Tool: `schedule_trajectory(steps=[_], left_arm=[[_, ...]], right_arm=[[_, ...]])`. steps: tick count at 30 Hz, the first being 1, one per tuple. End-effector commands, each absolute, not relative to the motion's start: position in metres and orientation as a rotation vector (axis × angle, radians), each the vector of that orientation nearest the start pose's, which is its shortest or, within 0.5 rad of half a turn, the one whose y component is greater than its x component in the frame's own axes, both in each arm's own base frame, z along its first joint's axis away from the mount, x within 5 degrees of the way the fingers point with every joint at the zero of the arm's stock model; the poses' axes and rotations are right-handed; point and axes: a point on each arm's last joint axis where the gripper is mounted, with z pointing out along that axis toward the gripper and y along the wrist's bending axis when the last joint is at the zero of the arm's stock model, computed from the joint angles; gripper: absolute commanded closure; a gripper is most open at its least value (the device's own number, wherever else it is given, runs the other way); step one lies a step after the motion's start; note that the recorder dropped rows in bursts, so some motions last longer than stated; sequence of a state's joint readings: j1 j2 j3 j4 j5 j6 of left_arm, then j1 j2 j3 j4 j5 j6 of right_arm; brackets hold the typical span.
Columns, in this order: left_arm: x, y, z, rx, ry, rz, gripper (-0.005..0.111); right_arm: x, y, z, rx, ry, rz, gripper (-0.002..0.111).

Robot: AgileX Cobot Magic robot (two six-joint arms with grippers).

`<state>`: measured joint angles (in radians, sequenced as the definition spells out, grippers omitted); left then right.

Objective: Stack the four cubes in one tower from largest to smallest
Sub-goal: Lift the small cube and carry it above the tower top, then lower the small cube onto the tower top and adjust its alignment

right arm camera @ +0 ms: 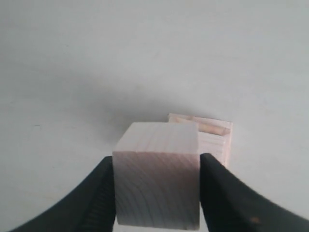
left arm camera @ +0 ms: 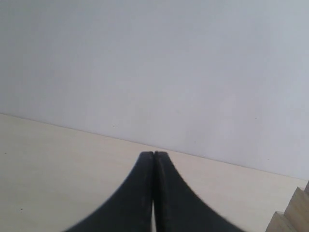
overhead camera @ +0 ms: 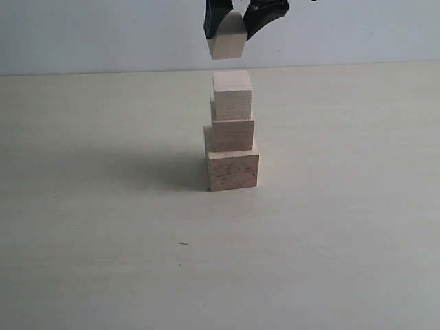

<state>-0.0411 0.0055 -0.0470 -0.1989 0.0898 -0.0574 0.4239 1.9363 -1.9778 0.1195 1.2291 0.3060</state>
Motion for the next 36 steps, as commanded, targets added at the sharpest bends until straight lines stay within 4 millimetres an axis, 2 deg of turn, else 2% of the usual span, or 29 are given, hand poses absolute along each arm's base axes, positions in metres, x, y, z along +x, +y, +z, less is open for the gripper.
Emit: schedule_trajectory(steps=[1,3,8,11,13,16,20,24,27,36], left_arm=[[0.054,-0.004,0.221,-0.145,1.523,-0.252,0.107],[0.054,-0.004,0.221,-0.145,1.523,-0.252,0.107],[0.054,-0.004,0.221,-0.145,1.523,-0.252,0.107],[0.054,-0.004,0.221,-0.145,1.523,-0.252,0.107],[0.054,-0.004,0.221,-0.143,1.523,-0.254,0.107],[0.054,-0.004,0.221,-0.141,1.523,-0.255,0.107],[0.054,-0.004,0.221,-0.141,1.523,-0.255,0.107],[0.054,-0.004,0.221,-0.141,1.523,-0.255,0.107],[0.054,-0.004,0.221,-0.141,1.523,-0.255,0.107],[0.054,-0.004,0.221,-0.141,1.523,-0.255,0.107]], right_arm=[[0.383,0.187,0.345,-0.152,2.701,0.321,0.065],[0.387,0.183,0.34,-0.11,2.698,0.239,0.065],[0.381,0.19,0.344,-0.108,2.696,0.278,0.065],[0.386,0.192,0.334,-0.108,2.712,0.236,0.065],[0.387,0.195,0.329,-0.103,2.732,0.268,0.065],[0.387,0.197,0.328,-0.095,2.74,0.288,0.065],[0.389,0.192,0.328,-0.096,2.726,0.227,0.065],[0.387,0.197,0.328,-0.085,2.745,0.312,0.065],[0.386,0.198,0.328,-0.087,2.745,0.313,0.065],[0.378,0.192,0.348,-0.098,2.695,0.31,0.065]])
